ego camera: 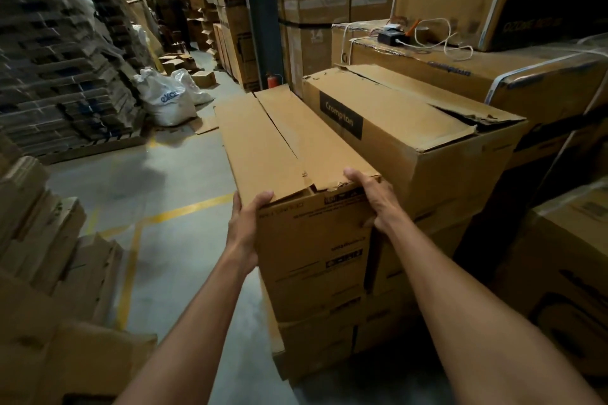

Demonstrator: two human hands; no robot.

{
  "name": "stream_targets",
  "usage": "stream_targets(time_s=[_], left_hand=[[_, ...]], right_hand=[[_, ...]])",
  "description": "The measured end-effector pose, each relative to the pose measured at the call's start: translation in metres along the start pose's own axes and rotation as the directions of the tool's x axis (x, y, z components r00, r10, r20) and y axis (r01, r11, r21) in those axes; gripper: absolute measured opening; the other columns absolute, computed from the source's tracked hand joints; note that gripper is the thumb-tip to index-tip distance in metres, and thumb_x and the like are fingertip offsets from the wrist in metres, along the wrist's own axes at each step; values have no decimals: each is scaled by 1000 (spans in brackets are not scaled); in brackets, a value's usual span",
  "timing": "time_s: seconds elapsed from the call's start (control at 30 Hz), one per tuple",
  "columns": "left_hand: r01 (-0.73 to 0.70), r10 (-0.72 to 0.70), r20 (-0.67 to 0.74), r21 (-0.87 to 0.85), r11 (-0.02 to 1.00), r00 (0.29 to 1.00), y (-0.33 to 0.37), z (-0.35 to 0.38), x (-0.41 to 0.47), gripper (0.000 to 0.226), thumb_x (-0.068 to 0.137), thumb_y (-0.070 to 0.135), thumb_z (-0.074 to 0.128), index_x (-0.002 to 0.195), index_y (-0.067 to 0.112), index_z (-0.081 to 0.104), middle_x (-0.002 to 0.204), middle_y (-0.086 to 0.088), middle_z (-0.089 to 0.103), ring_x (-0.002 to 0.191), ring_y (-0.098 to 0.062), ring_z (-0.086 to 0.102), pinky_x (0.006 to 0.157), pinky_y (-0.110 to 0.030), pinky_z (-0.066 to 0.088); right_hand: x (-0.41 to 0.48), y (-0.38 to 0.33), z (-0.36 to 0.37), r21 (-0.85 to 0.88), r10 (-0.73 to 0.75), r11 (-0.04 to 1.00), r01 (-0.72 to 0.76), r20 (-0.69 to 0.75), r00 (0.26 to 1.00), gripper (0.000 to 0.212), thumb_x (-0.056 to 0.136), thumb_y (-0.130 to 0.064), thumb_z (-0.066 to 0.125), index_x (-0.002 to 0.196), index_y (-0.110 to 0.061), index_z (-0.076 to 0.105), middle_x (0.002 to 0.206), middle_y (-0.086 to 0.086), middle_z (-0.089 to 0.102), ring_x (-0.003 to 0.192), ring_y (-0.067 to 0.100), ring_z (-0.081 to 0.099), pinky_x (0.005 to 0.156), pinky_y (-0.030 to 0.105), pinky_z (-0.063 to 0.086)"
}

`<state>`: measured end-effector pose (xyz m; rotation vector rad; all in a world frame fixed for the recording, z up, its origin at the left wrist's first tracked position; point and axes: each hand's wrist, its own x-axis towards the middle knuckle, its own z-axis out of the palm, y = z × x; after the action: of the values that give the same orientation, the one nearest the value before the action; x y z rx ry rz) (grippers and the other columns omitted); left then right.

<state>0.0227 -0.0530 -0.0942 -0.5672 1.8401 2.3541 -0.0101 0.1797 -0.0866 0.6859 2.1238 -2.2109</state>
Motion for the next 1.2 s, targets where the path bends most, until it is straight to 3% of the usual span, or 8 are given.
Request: stream_targets(time_s=[0.07, 0.13, 0.23, 0.47, 0.63, 0.77, 1.0, 1.2], left_hand=[[34, -35, 46, 33, 999, 998, 9, -8, -1, 74, 82, 45, 77, 147, 27, 48, 108, -11, 73, 90, -26, 70, 46, -44, 57], [-7, 5, 46, 59, 998, 999, 12, -20, 0, 61, 81, 42, 76, 138, 29, 56, 114, -11, 72, 101, -30, 69, 63, -59, 59], [-58, 58, 44, 14, 998, 997, 15, -34, -12, 51, 80, 40, 77, 127, 25, 63, 110, -9, 69, 110, -35, 66, 67, -69, 56], [-180, 181, 85, -22, 983, 980, 39, -58, -74, 55, 80, 40, 75, 129, 18, 63, 100, -7, 68, 106, -33, 67, 62, -65, 57], [-315, 307, 154, 28, 949, 939, 67, -72, -141, 68, 71, 46, 77, 133, 19, 64, 100, -4, 71, 103, -30, 69, 54, -49, 56], [-400, 378, 235, 51, 915, 895, 82, -75, -199, 70, 72, 47, 78, 132, 15, 62, 95, -1, 68, 102, -28, 69, 47, -45, 55], [-452, 404, 385, 40, 891, 830, 84, -33, -283, 59, 78, 42, 76, 132, 22, 62, 107, -4, 73, 105, -29, 71, 57, -48, 58], [-436, 324, 590, 54, 898, 740, 61, 49, -330, 52, 85, 43, 71, 133, 26, 60, 110, -6, 75, 107, -28, 69, 62, -48, 59]], right_hand=[[-9, -3, 5, 19, -55, 998, 56, -31, 998, 70, 73, -56, 80, 126, -15, 57, 110, 6, 65, 99, 24, 56, 84, 56, 45], [-22, -7, 10, 10, -103, 995, 103, -40, 994, 49, 80, -50, 77, 112, -17, 59, 102, 5, 66, 93, 19, 56, 80, 50, 45], [-43, -19, 14, -27, -196, 980, 195, -73, 978, 37, 81, -50, 77, 100, -23, 59, 95, 5, 69, 91, 17, 60, 64, 34, 41], [-113, -45, 10, -42, -368, 930, 366, -43, 929, 36, 83, -50, 75, 102, -23, 61, 96, 5, 72, 91, 19, 65, 65, 30, 47], [-184, -47, -10, 63, -436, 896, 439, -64, 898, 37, 85, -50, 74, 103, -21, 62, 98, 7, 71, 91, 21, 68, 63, 30, 53], [-242, -47, -33, 131, -476, 863, 488, -115, 872, 35, 83, -53, 74, 100, -24, 64, 99, 8, 73, 95, 24, 68, 75, 44, 59], [-333, -45, -110, 148, -510, 810, 567, -297, 807, 31, 87, -47, 74, 111, -32, 63, 102, -2, 69, 96, 16, 65, 69, 30, 53], [-391, -36, -202, 62, -468, 805, 590, -544, 696, 53, 66, -65, 77, 110, -36, 70, 109, -7, 71, 103, 19, 65, 92, 47, 56]])
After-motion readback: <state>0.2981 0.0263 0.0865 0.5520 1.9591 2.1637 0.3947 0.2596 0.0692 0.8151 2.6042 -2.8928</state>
